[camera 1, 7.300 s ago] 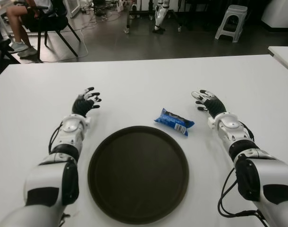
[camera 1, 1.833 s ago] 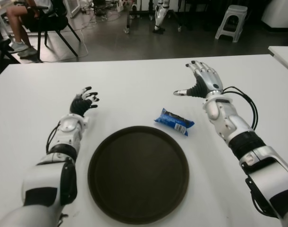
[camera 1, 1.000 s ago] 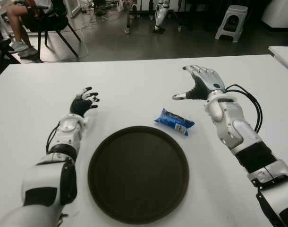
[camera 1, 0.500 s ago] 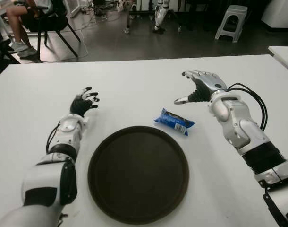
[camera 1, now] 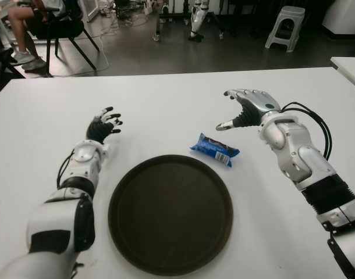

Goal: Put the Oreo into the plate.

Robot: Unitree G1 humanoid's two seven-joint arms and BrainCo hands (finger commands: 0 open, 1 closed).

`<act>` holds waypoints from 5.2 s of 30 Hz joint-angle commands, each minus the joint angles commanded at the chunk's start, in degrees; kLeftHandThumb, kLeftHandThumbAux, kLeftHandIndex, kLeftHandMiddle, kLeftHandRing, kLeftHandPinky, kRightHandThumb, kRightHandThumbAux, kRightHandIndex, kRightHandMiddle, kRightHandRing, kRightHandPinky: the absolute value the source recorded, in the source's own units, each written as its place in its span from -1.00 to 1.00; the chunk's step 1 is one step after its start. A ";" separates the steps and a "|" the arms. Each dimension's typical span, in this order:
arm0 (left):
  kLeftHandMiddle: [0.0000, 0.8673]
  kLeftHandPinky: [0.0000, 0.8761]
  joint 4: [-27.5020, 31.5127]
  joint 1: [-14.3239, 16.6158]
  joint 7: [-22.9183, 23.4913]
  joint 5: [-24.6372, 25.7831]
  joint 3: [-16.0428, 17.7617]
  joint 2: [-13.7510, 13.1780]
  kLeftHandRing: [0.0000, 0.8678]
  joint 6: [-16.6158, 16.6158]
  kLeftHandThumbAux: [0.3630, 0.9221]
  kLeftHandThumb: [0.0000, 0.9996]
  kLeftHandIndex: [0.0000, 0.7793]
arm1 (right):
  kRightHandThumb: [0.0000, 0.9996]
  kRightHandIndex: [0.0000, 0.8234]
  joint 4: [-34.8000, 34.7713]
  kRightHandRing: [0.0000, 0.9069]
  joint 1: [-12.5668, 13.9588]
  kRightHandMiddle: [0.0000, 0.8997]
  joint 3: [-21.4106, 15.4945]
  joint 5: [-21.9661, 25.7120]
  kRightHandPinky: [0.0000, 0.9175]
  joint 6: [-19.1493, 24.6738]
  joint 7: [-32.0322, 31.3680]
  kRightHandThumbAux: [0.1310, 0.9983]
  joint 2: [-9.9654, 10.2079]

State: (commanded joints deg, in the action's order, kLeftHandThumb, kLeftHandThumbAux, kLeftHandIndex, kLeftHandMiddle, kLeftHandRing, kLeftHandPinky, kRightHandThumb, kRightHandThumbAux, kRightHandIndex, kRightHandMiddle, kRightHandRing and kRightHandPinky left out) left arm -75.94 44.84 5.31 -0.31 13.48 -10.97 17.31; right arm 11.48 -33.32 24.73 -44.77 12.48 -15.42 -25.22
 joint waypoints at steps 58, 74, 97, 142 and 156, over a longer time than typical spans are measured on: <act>-0.38 -0.25 0.12 -0.28 -0.06 -0.14 -0.22 -0.12 -0.33 0.51 0.23 -0.61 -0.58 | -1.00 -0.49 4.33 -0.39 -2.10 -0.46 5.91 -4.12 -0.36 0.92 -7.87 -0.12 3.86; -0.42 -0.25 0.12 -0.28 0.21 -0.39 -0.38 -0.26 -0.36 0.66 0.17 -0.64 -0.63 | -1.00 -0.53 4.61 -0.42 -2.39 -0.48 6.39 -4.62 -0.40 2.39 -8.36 -0.08 4.85; -0.42 -0.26 0.12 -0.31 -0.16 -0.49 -0.43 -0.25 -0.36 0.68 0.22 -0.63 -0.59 | -1.00 -0.51 5.74 -0.40 -2.56 -0.47 7.15 -4.94 -0.35 0.94 -7.66 -0.04 5.17; -0.41 -0.28 0.27 -0.72 0.40 -0.63 -0.44 -0.74 -0.37 1.26 0.19 -0.68 -0.59 | -1.00 -0.58 11.10 -0.45 -4.52 -0.51 7.15 -4.79 -0.40 1.70 -8.14 -0.08 6.65; -0.40 -0.30 0.34 -0.70 -0.56 -0.95 -1.10 -0.62 -0.37 1.50 0.17 -0.73 -0.59 | -1.00 -0.58 14.35 -0.49 -5.25 -0.52 6.78 -4.33 -0.49 0.86 -6.60 -0.07 7.11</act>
State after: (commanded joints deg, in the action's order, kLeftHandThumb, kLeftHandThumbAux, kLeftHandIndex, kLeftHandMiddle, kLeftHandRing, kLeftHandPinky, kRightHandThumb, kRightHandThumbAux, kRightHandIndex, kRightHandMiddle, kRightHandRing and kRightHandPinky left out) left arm -75.60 44.14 4.75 -1.26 12.38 -11.59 18.81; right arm 25.83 -38.57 31.51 -49.10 13.33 -22.02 -18.12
